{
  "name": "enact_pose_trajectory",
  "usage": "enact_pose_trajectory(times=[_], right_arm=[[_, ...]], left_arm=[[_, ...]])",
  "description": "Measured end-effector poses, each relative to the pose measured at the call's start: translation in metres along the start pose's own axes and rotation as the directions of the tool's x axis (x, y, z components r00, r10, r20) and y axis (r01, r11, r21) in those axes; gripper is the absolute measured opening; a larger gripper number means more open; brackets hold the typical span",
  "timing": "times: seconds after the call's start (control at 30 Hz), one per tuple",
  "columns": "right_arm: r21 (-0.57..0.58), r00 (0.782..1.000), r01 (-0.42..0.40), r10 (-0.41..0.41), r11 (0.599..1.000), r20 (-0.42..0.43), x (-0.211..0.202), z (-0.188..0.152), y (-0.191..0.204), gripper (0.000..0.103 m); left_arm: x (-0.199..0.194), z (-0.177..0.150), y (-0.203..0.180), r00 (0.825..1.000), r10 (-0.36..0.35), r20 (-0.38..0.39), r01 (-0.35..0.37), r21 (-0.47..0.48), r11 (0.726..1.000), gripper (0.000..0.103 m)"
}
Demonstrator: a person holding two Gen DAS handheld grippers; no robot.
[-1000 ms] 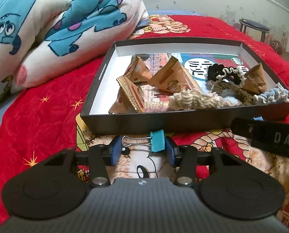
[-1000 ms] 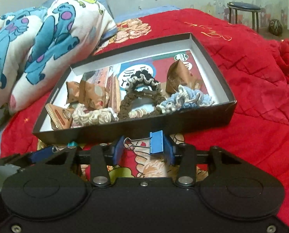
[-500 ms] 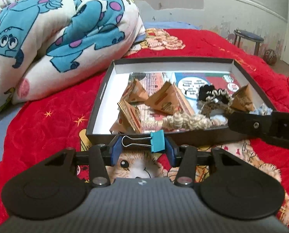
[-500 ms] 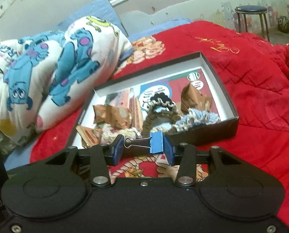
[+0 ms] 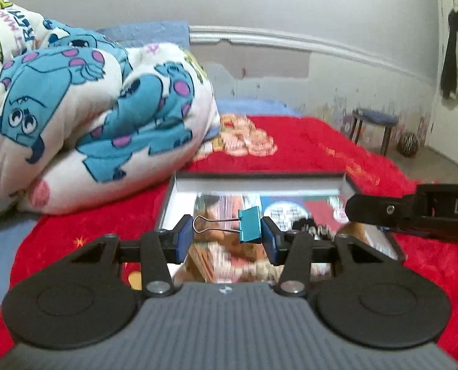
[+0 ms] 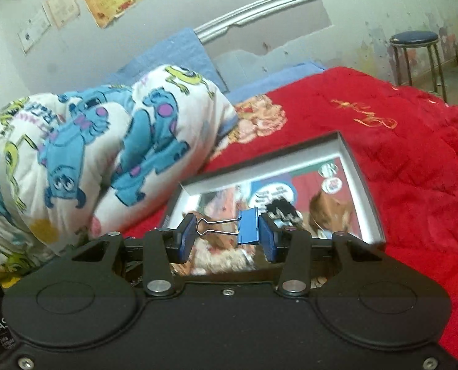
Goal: Organize objects
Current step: 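Lift both blue clips and carry them over the black box, then lower the clips into the box and open both grippers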
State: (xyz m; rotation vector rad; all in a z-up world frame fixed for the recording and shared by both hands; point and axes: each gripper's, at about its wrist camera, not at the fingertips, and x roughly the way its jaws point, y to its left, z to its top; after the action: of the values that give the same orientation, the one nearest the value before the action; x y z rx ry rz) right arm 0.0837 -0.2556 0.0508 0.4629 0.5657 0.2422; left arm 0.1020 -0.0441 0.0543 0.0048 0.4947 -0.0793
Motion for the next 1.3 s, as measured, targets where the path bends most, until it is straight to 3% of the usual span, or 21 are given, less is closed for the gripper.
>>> enact_pose_trajectory(times=[0.13, 0.23, 0.47, 0.6, 0.77, 1.1, 1.3], right_arm=[[0.062, 0.994, -0.092, 0.096, 0.994, -0.057, 0.010, 0.022, -0.004, 0.042], [0.065, 0.993, -0.094, 0.098, 0.993, -0.067, 0.022, 0.037, -0.003, 0.042], [0.003, 0.995, 0.020, -0.020, 1.000, -0.093, 0.070, 0.062, -0.004, 0.042], [-0.038, 0.991, 0.072, -0.075, 0.997, -0.112, 0.114, 0.069, -0.014, 0.042], [-0.038, 0.976, 0.138, -0.142, 0.990, -0.163, 0.161, 0.059, -0.037, 0.042], [-0.022, 0.954, 0.212, -0.212, 0.977, -0.211, 0.190, 0.042, -0.060, 0.042], [-0.023, 0.950, 0.217, -0.217, 0.976, -0.224, 0.187, 0.038, -0.059, 0.042]], left_arm=[[0.008, 0.021, 0.010, 1.000, -0.001, -0.001, 0.001, -0.002, 1.000, 0.051], [0.027, 0.037, 0.015, 0.999, -0.022, -0.028, 0.022, -0.010, 1.000, 0.051], [0.102, 0.055, 0.020, 0.985, -0.072, -0.157, 0.057, -0.094, 0.994, 0.051], [0.131, 0.044, 0.015, 0.983, -0.067, -0.171, 0.061, -0.040, 0.997, 0.051], [0.161, 0.033, 0.018, 0.975, -0.095, -0.199, 0.078, -0.089, 0.993, 0.051], [0.178, 0.008, -0.001, 0.977, -0.046, -0.207, 0.053, 0.029, 0.998, 0.052], [0.178, 0.007, -0.003, 0.974, -0.055, -0.218, 0.064, 0.034, 0.997, 0.054]])
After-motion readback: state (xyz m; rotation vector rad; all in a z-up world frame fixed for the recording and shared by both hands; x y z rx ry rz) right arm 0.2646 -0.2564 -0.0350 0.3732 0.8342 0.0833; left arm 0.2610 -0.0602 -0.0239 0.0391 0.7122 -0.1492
